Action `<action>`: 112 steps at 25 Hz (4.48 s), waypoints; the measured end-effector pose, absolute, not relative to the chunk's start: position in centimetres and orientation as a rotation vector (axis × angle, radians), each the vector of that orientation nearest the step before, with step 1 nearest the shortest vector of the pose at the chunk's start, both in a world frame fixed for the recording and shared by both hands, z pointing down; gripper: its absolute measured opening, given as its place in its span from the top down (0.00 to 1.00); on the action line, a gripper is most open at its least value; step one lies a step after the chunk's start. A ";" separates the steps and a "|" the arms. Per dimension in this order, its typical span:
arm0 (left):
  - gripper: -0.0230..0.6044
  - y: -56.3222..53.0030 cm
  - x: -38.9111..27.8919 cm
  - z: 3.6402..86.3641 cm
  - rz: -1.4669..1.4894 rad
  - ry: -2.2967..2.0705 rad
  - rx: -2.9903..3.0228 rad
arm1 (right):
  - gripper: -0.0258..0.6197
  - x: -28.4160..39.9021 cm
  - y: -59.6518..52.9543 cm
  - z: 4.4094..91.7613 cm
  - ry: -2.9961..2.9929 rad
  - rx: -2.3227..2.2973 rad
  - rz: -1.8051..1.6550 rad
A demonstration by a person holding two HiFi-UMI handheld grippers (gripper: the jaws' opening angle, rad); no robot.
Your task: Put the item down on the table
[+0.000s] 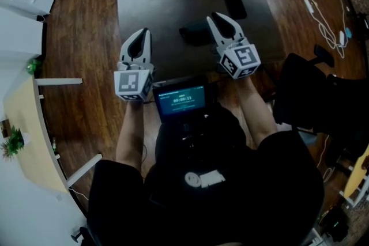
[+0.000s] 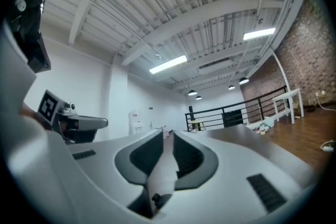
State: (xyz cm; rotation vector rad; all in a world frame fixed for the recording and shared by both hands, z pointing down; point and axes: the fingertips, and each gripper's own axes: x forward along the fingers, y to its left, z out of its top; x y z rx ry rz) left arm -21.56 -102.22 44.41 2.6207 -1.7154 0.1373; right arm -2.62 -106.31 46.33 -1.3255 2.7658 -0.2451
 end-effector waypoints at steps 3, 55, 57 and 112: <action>0.96 -100.4 -19.9 43.6 0.102 -1.715 2.619 | 0.96 -2.1 -103.2 43.5 2.783 -1.254 -0.183; 0.96 -52.6 -24.8 42.3 0.028 -1.794 2.599 | 0.96 -8.8 -54.5 41.0 2.827 -1.209 -0.077; 0.96 -51.8 -24.5 42.2 0.029 -1.793 2.597 | 0.96 -8.7 -53.8 40.8 2.821 -1.207 -0.077; 0.96 -4.5 -16.7 36.7 0.035 -1.736 2.717 | 0.96 -3.0 -5.8 37.4 2.836 -1.253 -0.053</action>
